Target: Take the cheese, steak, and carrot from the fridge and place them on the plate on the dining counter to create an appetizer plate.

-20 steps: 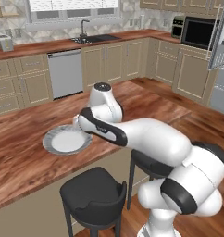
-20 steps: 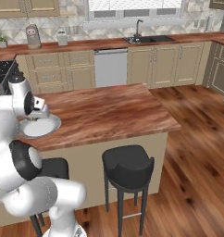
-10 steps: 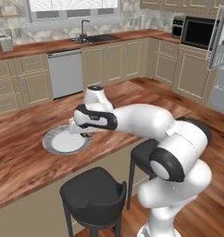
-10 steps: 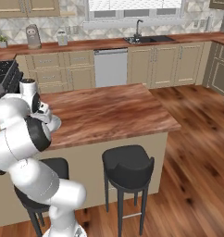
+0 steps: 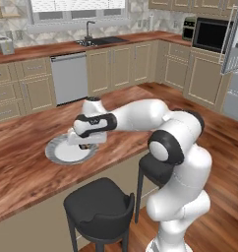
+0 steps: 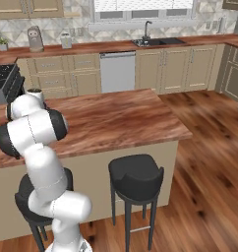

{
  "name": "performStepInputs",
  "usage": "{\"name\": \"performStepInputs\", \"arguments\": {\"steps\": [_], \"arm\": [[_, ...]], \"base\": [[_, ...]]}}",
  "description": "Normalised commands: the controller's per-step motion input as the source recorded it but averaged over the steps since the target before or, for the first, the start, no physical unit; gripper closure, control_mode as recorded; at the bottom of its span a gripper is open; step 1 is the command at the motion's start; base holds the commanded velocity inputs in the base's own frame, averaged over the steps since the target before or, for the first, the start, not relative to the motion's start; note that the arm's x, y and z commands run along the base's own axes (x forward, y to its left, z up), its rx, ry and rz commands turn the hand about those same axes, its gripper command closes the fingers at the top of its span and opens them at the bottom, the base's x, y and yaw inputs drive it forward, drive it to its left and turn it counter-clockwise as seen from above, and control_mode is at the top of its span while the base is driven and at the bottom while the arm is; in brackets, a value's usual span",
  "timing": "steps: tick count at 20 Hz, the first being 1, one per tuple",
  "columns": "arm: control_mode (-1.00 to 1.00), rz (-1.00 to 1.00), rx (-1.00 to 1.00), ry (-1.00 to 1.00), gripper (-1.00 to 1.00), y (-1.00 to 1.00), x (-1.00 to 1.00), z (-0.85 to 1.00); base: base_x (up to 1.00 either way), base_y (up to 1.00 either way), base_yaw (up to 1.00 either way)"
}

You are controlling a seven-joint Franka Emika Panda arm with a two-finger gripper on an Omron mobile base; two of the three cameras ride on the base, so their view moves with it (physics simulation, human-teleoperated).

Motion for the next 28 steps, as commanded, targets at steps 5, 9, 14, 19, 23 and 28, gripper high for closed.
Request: {"name": "performStepInputs", "arguments": {"steps": [5, 9, 14, 19, 23, 28], "arm": [[-1.0, 0.0, -0.02, 0.0, 1.0, 0.39, 0.42, -0.42], [-1.0, 0.0, 0.0, 0.0, 1.0, 0.11, 0.43, -0.22], [-1.0, 0.0, 0.0, 0.0, 1.0, 0.0, 0.43, -0.14], [-1.0, 0.0, 0.0, 0.0, 1.0, 0.0, 0.36, -0.27], [-1.0, 0.0, 0.0, 0.0, -1.0, 0.0, 0.36, -0.39], [-1.0, 0.0, 0.0, 0.0, -1.0, 0.0, 0.4, -0.5]], "base": [[0.0, 0.0, 0.0], [0.0, 0.0, 0.0], [0.0, 0.0, 0.0], [0.0, 0.0, 0.0], [0.0, 0.0, 0.0], [0.0, 0.0, 0.0]]}}
